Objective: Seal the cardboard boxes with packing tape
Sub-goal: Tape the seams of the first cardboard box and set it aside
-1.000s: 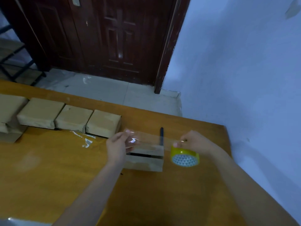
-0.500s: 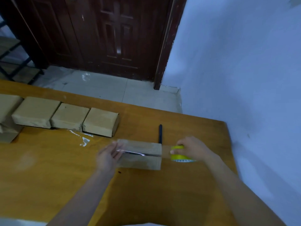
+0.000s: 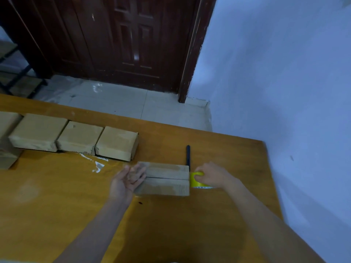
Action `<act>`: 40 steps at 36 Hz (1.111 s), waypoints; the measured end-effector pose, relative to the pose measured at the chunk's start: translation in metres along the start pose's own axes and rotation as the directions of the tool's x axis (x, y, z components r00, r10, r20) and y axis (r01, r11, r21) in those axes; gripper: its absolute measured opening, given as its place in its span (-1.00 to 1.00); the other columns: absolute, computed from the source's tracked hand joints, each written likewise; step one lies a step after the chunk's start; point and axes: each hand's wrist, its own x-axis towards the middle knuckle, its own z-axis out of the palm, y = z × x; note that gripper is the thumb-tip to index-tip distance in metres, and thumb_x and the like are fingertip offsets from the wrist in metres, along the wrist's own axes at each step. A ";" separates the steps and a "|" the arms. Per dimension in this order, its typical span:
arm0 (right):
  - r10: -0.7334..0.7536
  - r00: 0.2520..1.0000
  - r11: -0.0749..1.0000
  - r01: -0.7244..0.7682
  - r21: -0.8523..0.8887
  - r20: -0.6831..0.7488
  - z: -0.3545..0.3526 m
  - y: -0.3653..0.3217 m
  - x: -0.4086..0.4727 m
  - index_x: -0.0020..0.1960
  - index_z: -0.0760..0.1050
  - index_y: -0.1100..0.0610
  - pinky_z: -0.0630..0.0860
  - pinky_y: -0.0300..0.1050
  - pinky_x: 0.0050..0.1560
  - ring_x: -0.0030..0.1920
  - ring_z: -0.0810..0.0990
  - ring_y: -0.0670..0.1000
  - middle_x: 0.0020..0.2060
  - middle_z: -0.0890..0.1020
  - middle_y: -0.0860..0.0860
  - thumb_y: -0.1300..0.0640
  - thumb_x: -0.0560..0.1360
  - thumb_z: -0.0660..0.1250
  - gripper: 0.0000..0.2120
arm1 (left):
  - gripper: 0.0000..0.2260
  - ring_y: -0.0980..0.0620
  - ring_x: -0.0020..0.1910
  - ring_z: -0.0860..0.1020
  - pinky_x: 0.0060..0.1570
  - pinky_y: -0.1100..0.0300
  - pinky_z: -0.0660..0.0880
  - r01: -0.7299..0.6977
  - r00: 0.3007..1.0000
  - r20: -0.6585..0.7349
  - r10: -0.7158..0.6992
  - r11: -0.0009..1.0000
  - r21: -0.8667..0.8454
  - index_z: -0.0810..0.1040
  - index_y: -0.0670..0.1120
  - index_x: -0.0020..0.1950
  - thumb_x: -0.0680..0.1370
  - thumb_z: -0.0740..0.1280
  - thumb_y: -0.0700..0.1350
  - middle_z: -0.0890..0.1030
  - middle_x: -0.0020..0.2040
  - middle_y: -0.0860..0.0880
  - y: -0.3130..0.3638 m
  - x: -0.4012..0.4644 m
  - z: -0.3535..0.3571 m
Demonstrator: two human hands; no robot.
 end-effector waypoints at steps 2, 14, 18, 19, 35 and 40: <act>-0.001 1.000 1.000 0.001 0.018 0.008 0.003 0.001 0.004 0.24 0.53 0.07 0.26 -0.23 -0.41 -0.38 0.34 -0.20 -0.36 0.40 -0.18 0.01 0.55 0.19 -0.68 | -0.81 -0.17 -0.03 0.66 -0.01 -0.08 0.59 0.008 1.000 -0.002 -0.008 0.999 -0.033 0.38 -0.19 -0.21 0.57 0.22 -0.14 0.61 0.13 -0.21 0.000 0.003 -0.002; 0.045 0.993 0.999 -0.043 -0.019 0.109 0.009 -0.002 0.024 -0.10 0.52 0.07 0.42 -0.12 -0.24 -0.10 0.54 0.04 -0.24 0.55 -0.06 -0.01 0.59 0.18 -0.78 | -0.86 -0.09 -0.25 0.68 -0.22 0.04 0.65 -0.083 0.985 -0.132 0.114 0.972 0.220 0.53 -0.28 -0.07 0.60 0.25 -0.22 0.69 -0.19 -0.15 0.008 0.001 0.001; 0.043 0.992 0.999 -0.040 -0.029 0.122 0.011 -0.003 0.028 -0.18 0.45 0.08 0.30 -0.13 -0.32 -0.23 0.45 -0.02 -0.33 0.44 -0.07 -0.01 0.59 0.18 -0.76 | -0.83 -0.13 -0.23 0.60 -0.33 0.09 0.52 -0.179 0.928 -0.183 0.326 0.818 0.547 0.64 -0.17 -0.16 0.58 0.32 -0.17 0.64 -0.25 -0.17 0.004 0.000 -0.010; 0.043 0.991 0.999 -0.041 -0.024 0.123 0.012 -0.003 0.029 -0.26 0.40 0.06 0.28 -0.14 -0.34 -0.28 0.43 -0.04 -0.35 0.43 -0.06 -0.01 0.59 0.18 -0.72 | -0.82 -0.13 -0.23 0.58 -0.33 0.10 0.49 -0.179 0.916 -0.191 0.353 0.785 0.593 0.64 -0.15 -0.17 0.58 0.33 -0.15 0.63 -0.25 -0.16 0.002 0.000 -0.013; 0.050 0.996 0.999 -0.049 -0.006 0.071 0.019 -0.006 0.028 0.06 0.54 0.15 0.44 -0.08 -0.15 -0.10 0.56 0.06 -0.12 0.59 0.06 0.00 0.59 0.19 -0.74 | -0.78 -0.12 -0.17 0.50 -0.13 0.03 0.41 0.039 0.933 -0.310 0.182 0.806 0.590 0.64 -0.22 -0.02 0.56 0.35 -0.06 0.60 -0.19 -0.14 -0.011 0.016 -0.024; 0.032 0.999 0.999 -0.032 0.001 0.011 0.026 -0.004 0.025 0.04 0.54 0.18 0.36 -0.13 -0.31 -0.20 0.52 0.02 -0.16 0.60 0.08 0.00 0.59 0.19 -0.73 | -0.69 -0.16 -0.10 0.49 -0.08 0.02 0.39 0.176 0.933 -0.357 0.045 0.809 0.561 0.60 -0.22 -0.11 0.54 0.37 0.04 0.59 -0.12 -0.19 -0.018 0.023 -0.023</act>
